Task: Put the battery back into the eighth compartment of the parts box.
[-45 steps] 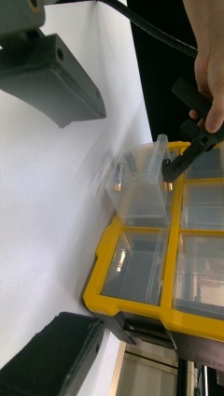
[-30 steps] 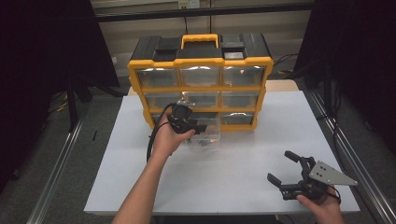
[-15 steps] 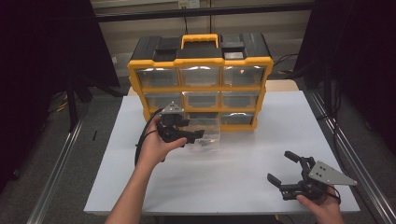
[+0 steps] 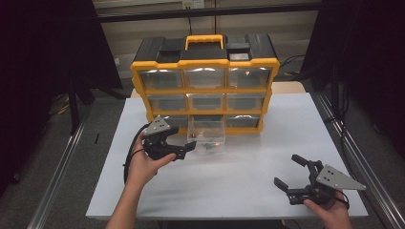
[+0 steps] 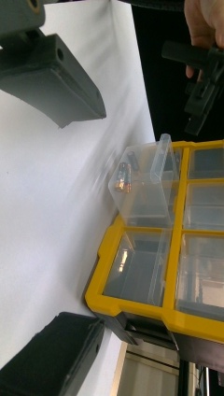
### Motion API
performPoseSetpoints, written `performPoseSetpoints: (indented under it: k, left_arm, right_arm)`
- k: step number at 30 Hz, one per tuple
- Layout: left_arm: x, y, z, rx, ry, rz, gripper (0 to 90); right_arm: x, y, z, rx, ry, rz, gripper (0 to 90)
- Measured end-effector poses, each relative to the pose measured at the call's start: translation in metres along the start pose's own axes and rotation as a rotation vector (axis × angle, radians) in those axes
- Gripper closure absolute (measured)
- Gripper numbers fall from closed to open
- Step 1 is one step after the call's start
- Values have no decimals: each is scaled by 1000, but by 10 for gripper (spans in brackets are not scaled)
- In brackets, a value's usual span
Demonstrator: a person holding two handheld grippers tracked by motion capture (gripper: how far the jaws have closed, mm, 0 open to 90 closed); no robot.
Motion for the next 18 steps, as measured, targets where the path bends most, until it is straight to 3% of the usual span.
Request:
performPoseSetpoints:
  k: [8, 12, 13, 14, 16, 18]
  left_arm:
    - [12, 25, 18, -14, -42, 30, 108]
    - [18, 35, 30, -52, -56, 49, 100]
    - [20, 38, 33, -57, -84, 50, 99]
    - [20, 40, 37, -61, -69, 51, 98]
    - [23, 45, 43, -71, -96, 60, 96]
    - [24, 48, 49, -83, -76, 61, 91]
  right_arm:
    - [0, 0, 0, 1, 2, 0, 14]
    - [-1, 0, 0, 0, 3, 3, 14]
    - [-1, 0, 0, 0, 4, 3, 14]
    - [-1, 0, 0, 2, 6, 2, 14]
    - [0, 0, 0, 2, 4, 1, 14]
    - [0, 0, 0, 2, 1, 2, 14]
Point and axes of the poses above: each handheld gripper's, and its own axes: z roughly backward along the jaws, y roughly out of its underside, x roughly to its left, the point moved 8 cm from there along -z, roughly forward along the jaws
